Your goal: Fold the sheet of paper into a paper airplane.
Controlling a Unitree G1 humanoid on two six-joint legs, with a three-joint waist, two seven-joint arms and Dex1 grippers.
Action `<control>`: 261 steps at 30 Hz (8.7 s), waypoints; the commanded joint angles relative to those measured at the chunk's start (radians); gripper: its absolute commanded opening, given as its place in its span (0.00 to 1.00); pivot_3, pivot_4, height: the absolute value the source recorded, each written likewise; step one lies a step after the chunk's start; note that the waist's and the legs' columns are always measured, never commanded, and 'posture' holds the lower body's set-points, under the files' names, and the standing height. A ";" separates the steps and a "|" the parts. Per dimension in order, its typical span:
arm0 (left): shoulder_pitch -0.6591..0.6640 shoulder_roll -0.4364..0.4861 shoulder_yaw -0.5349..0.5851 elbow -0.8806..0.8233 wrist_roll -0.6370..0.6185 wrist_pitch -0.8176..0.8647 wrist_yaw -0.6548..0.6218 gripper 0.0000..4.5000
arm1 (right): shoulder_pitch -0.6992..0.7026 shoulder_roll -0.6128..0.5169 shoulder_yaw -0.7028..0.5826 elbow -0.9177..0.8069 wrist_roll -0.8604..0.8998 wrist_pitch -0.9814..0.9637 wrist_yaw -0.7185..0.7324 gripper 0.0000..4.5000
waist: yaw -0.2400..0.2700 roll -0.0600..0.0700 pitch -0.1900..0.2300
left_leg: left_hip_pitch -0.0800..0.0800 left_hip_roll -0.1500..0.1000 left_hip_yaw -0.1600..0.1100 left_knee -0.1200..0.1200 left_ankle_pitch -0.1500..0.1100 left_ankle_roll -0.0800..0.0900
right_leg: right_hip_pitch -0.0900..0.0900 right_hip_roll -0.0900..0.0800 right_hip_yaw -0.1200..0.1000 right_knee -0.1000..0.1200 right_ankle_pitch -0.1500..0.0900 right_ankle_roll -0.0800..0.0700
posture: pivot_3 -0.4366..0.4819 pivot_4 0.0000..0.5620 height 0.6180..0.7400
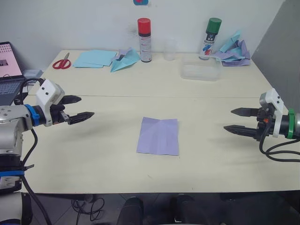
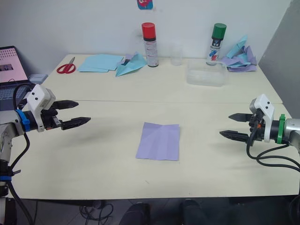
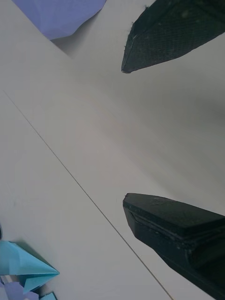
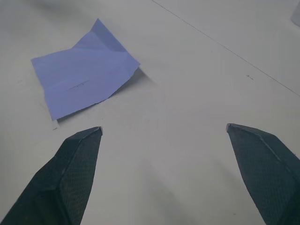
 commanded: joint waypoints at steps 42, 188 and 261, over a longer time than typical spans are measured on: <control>0.036 -0.152 0.010 -0.348 -0.178 0.217 0.087 0.80 | -0.052 0.165 0.019 -0.105 -0.002 0.026 -0.176 1.00 | 0.000 0.000 0.000 | 0.000 0.000 0.000 0.002 0.000 0.000 | 0.001 0.000 0.001 0.001 0.001 0.001 | 0.48 0.27 1.00; 0.256 -0.448 -0.433 -0.358 0.109 0.223 0.352 0.00 | -0.412 0.891 0.401 0.836 -0.478 -0.509 -0.530 0.00 | -0.003 0.003 -0.008 | 0.007 0.014 -0.002 -0.002 0.000 -0.001 | 0.004 0.017 0.002 0.001 0.001 -0.007 | 0.48 0.27 1.00; 0.177 -0.506 -0.330 -0.196 0.054 0.113 0.299 0.00 | -0.164 0.769 0.602 0.281 -0.521 -0.242 -0.324 0.00 | 0.017 0.017 -0.022 | 0.008 0.014 -0.011 -0.004 -0.002 -0.003 | 0.017 0.015 0.000 -0.016 -0.003 -0.014 | 0.48 0.27 1.00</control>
